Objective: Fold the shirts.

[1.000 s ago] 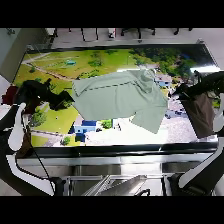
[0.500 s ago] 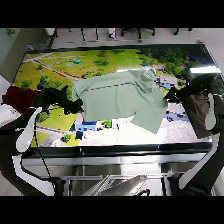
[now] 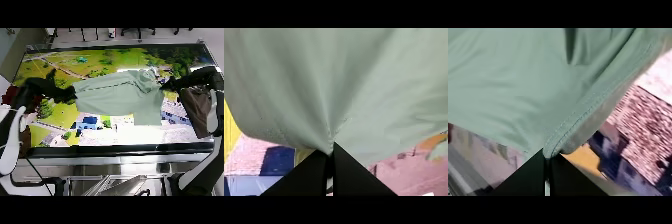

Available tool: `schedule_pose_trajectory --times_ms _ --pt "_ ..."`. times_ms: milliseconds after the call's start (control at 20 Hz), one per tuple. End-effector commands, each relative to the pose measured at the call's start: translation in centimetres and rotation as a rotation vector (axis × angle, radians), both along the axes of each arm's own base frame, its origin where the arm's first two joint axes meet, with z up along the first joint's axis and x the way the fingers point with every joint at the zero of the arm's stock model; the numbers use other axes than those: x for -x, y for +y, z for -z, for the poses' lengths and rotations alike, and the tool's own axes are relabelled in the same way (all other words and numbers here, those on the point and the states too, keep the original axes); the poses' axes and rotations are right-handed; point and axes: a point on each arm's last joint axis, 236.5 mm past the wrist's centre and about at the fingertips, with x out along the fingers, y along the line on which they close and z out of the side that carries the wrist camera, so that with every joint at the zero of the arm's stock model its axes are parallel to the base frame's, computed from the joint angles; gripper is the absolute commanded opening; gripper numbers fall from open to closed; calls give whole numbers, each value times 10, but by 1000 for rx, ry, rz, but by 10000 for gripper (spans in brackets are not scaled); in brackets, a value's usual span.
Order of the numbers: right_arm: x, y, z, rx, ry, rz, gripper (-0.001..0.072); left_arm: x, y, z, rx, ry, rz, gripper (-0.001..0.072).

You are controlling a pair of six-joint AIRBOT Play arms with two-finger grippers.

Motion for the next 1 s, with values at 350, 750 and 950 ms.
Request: schedule_pose_trajectory --times_ms 350,750,950 --pt "199 7 -500 325 -1314 428 19 204 40 -496 -83 -1220 -148 17" --pt "250 27 -518 422 -1408 433 19 205 86 -428 -218 -1051 -287 18" --pt "172 23 -418 302 -1065 268 19 125 72 -315 -134 -734 -104 18"
